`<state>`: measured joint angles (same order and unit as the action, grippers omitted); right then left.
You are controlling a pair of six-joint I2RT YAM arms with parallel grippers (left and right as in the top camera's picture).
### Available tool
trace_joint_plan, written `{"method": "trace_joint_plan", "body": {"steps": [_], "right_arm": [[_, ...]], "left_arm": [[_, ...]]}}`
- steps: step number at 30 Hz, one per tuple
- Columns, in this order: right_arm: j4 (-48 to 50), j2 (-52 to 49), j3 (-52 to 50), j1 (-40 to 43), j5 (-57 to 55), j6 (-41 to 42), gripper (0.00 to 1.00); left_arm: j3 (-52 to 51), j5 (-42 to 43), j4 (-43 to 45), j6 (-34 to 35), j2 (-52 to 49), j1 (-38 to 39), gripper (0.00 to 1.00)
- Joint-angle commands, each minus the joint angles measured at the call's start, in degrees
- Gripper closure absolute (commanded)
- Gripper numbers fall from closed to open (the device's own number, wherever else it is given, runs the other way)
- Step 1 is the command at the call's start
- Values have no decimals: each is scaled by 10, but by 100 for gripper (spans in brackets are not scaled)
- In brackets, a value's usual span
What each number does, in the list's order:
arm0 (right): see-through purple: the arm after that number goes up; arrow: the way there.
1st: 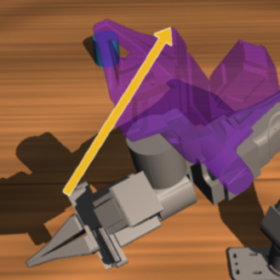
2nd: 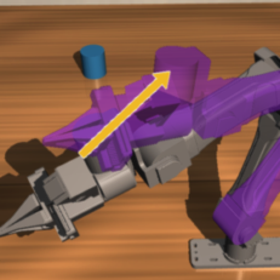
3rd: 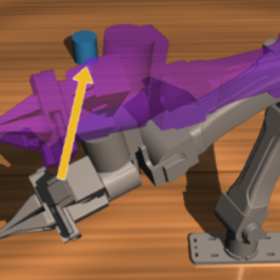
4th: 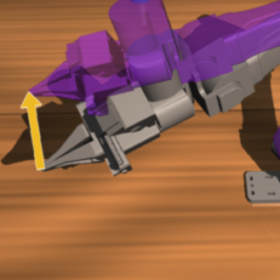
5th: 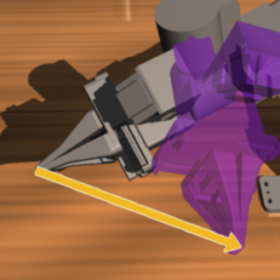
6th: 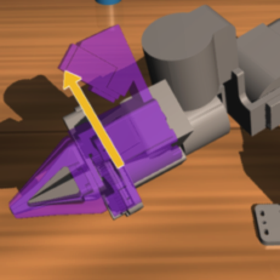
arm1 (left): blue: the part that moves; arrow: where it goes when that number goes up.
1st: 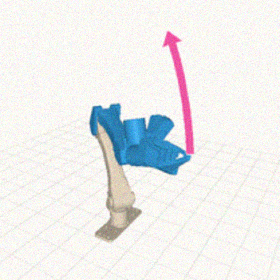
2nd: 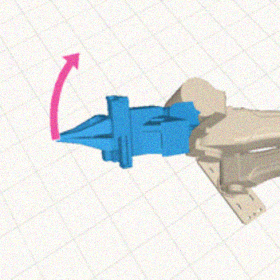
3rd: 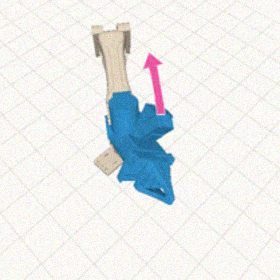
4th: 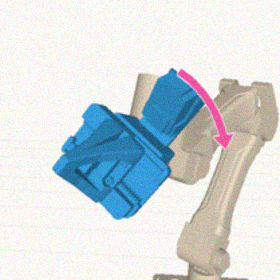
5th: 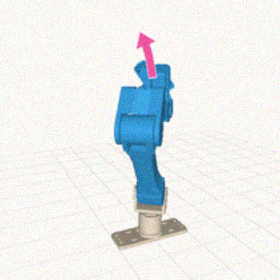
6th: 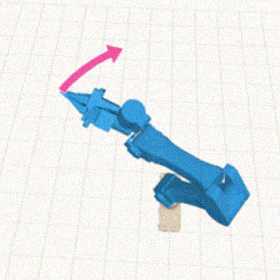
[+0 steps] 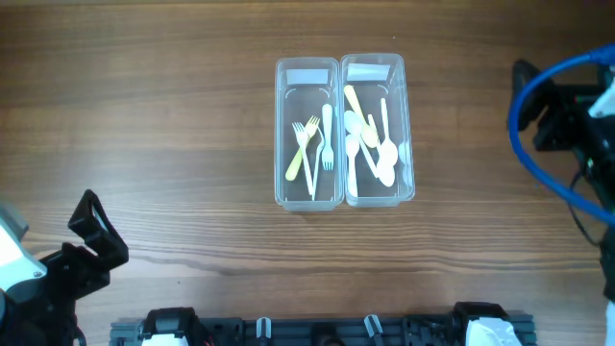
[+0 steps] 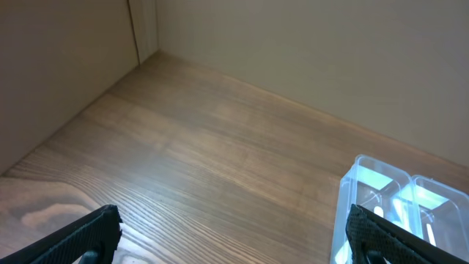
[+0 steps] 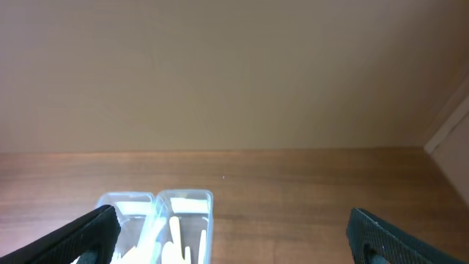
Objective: Pack container
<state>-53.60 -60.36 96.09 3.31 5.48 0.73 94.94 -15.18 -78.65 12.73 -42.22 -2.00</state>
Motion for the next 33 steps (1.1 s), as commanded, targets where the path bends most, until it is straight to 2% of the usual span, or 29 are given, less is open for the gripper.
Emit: {"method": "trace_joint_plan", "body": {"steps": [1, 10, 14, 20, 27, 33], "right_arm": [[0, -42, -4, -2, -12, -6, 0], [0, -124, -3, -2, -12, -8, 0], [11, -115, -3, -2, -30, -44, 0], [1, -19, 6, -2, -105, -53, 0], [-5, 115, 6, -2, -102, -51, 0], [-1, 160, 6, -2, -102, -51, 0]], "left_arm": [[-4, -10, -10, 1, -3, -3, 0], [-4, -10, -12, 1, -3, -3, 0], [-4, -10, -12, 1, -3, -3, 0], [-4, -10, -12, 1, -3, -3, 0], [-4, -10, -11, 1, -3, -3, 0], [-4, -10, -12, 1, -3, -3, 0]]}}
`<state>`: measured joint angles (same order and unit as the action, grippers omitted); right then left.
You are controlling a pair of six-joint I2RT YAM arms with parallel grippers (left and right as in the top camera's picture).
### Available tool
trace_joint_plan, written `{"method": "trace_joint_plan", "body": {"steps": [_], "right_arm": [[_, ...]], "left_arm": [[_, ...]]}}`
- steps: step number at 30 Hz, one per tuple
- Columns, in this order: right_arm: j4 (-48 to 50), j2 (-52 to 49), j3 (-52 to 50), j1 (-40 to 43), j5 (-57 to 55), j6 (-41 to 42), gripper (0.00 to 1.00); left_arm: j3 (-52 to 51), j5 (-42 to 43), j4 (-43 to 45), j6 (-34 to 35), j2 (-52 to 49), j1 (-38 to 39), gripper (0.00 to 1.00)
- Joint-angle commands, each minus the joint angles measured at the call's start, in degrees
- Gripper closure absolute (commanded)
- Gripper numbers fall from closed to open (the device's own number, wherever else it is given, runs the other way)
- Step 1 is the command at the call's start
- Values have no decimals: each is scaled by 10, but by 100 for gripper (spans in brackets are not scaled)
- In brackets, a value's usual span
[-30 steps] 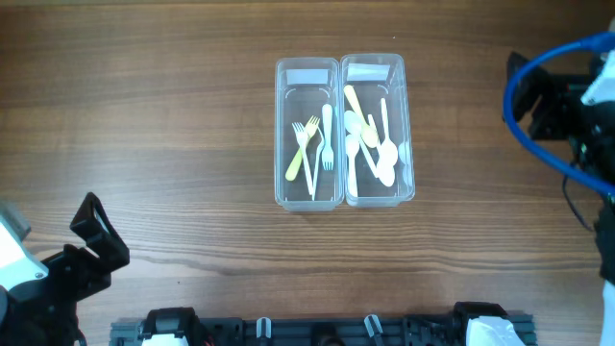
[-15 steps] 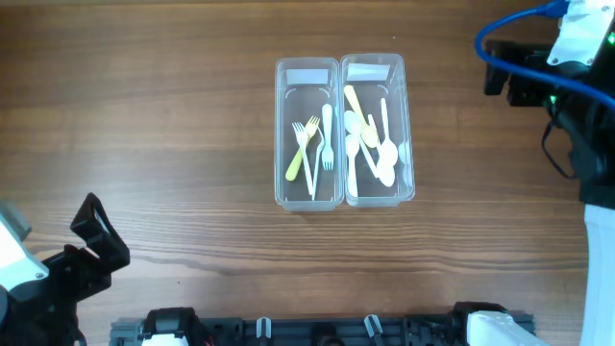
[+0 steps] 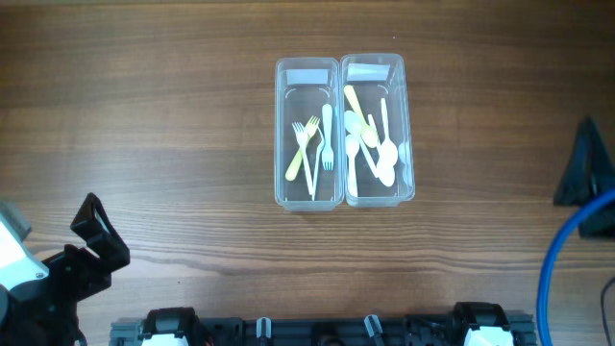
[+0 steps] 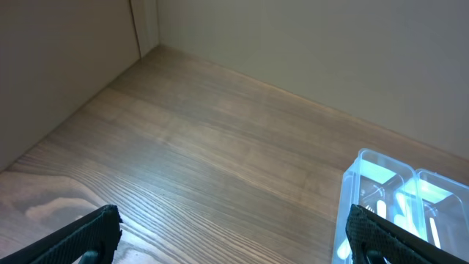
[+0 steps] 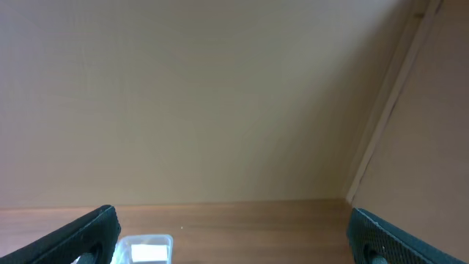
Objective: Pack container
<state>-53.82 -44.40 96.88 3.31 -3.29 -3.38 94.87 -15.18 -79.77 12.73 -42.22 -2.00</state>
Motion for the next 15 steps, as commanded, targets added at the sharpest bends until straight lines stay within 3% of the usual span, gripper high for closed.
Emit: {"method": "trace_joint_plan", "body": {"steps": [1, 8, 15], "right_arm": [[1, 0, -2, -2, -14, -11, 0], [-16, -8, -2, -2, -14, -11, 0], [-125, -8, -2, -2, -14, -11, 0]], "left_arm": [[-3, -10, 0, 1, -3, -3, 0], [-3, -10, -4, 1, -3, -3, 0], [-3, -10, -7, 1, -3, -3, 0]]}}
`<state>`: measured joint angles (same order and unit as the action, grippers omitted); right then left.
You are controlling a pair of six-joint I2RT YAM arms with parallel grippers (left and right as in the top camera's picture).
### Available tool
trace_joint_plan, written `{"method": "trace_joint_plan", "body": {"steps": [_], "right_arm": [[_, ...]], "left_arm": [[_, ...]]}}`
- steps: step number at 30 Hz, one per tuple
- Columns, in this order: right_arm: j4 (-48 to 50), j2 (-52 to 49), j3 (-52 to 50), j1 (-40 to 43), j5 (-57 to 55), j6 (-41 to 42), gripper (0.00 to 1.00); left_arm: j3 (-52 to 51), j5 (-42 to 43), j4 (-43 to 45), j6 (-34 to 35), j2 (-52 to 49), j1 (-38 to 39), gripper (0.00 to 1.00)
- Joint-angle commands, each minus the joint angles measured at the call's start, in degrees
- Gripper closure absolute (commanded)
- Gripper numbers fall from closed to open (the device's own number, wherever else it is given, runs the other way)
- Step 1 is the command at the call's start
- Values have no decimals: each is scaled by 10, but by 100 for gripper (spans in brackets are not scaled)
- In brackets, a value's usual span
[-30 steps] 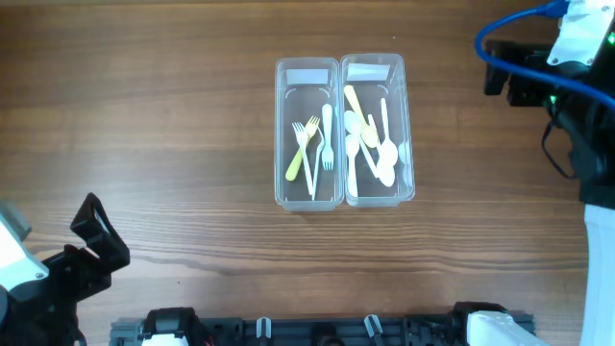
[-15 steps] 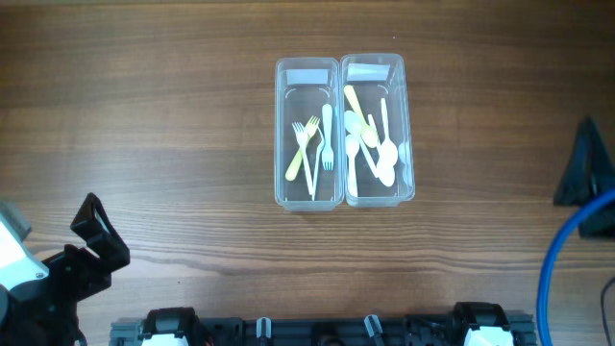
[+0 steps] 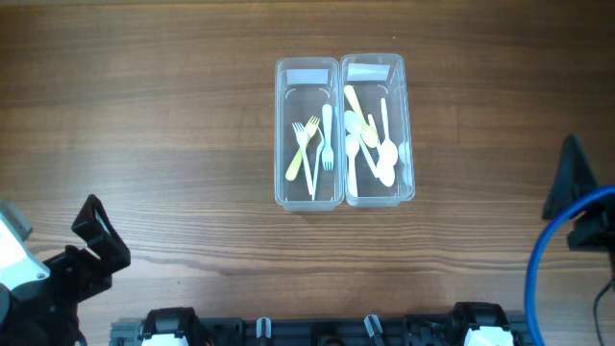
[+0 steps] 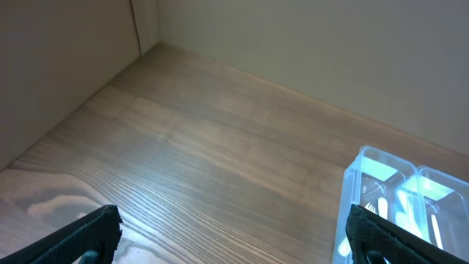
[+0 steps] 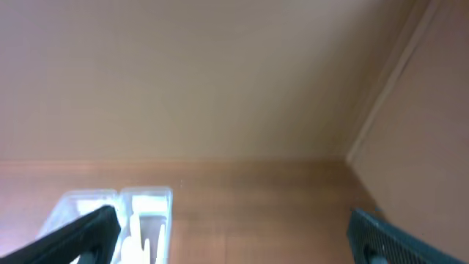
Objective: Pack container
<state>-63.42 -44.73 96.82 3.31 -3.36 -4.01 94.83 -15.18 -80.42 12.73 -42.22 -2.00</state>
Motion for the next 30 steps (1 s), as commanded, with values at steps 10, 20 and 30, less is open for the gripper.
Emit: {"method": "trace_joint_plan", "body": {"steps": [10, 20, 30], "right_arm": [[-156, -4, -2, -2, -14, -5, 0], [-178, -4, -2, -2, -14, -5, 0], [-179, -4, -2, -2, -14, -5, 0]], "left_arm": [[-3, -10, -1, 1, -3, -3, 0], [-3, 102, 67, 1, -3, -3, 0], [-3, 306, 157, -20, -3, -3, 0]]}}
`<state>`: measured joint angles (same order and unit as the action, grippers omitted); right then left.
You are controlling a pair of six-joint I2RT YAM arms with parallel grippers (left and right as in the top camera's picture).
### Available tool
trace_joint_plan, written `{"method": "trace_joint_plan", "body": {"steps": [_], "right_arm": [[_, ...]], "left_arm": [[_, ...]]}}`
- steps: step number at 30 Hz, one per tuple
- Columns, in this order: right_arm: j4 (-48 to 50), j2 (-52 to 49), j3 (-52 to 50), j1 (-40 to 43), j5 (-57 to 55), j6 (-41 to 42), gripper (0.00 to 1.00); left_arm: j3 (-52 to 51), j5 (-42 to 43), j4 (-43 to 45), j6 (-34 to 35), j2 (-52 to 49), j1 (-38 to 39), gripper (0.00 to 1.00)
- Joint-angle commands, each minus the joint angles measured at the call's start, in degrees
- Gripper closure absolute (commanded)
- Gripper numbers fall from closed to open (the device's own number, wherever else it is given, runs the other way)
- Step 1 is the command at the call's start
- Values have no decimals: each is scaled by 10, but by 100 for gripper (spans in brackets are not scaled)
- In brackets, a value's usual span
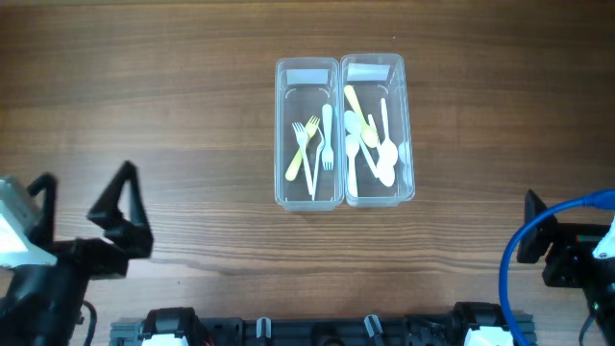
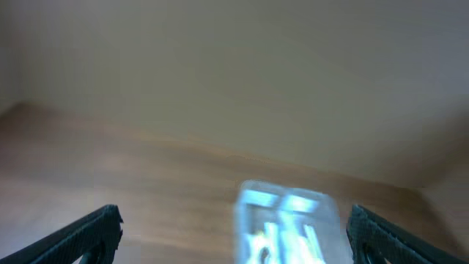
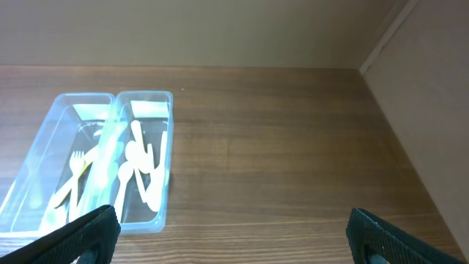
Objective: Pack container
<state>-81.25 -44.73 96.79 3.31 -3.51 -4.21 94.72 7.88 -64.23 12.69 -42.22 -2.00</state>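
Two clear plastic containers stand side by side mid-table. The left container (image 1: 286, 135) holds several forks (image 1: 309, 149); the right container (image 1: 407, 130) holds several spoons (image 1: 370, 139). Both also show in the right wrist view, the fork container (image 3: 44, 147) and the spoon container (image 3: 157, 154), and as a blur, the containers (image 2: 286, 213), in the left wrist view. My left gripper (image 1: 86, 197) is near the front left corner, open and empty. My right gripper (image 1: 553, 245) is near the front right corner; its fingertips (image 3: 88, 235) stand wide apart, nothing between them.
A blue cable (image 1: 509, 269) loops off the right arm. A black rail (image 1: 317, 332) runs along the table's near edge. Beige walls bound the table at the back and on the right (image 3: 432, 88).
My left gripper has swung round from facing the far left corner to facing the containers; its view is blurred. My right gripper has moved nearer the front edge and now looks down on both containers.
At first my right gripper was at the far right, level with the containers, and my left was at the front left. Then the right gripper stood lower along the right edge, and now near the front right corner. The cutlery and containers have not moved.
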Motion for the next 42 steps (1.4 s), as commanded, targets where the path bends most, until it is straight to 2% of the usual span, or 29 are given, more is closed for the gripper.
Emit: {"method": "trace_joint_plan", "body": {"steps": [1, 8, 13, 17, 20, 23, 30, 33, 37, 42], "right_arm": [[0, -4, -2, -2, -12, -3, 0], [0, -4, -2, -2, -12, -3, 0], [0, -4, -2, -2, -12, -3, 0], [0, -4, -2, -2, -12, -3, 0], [0, -4, -2, -2, -12, -3, 0], [0, -4, -2, -2, -12, -3, 0], [0, -4, -2, -2, -12, -3, 0], [0, -4, -2, -2, -12, -3, 0], [0, -4, -2, -2, -12, -3, 0], [0, -4, -2, -2, -12, -3, 0]], "left_arm": [[-2, 65, -5, -20, -3, -3, 0], [-2, 35, 34, -20, -4, -3, 0], [-3, -30, 47, -20, -6, -3, 0], [-26, -75, 47, -20, -5, -6, 0], [-63, -75, 54, -20, 5, -25, 0], [-129, -73, 94, -15, 30, -47, 0], [-392, -73, 306, 17, 141, -61, 0], [-520, -73, 390, 75, 203, -59, 0], [-620, -73, 428, 101, 260, -42, 0], [-724, -75, 456, 103, 330, -27, 0]]}}
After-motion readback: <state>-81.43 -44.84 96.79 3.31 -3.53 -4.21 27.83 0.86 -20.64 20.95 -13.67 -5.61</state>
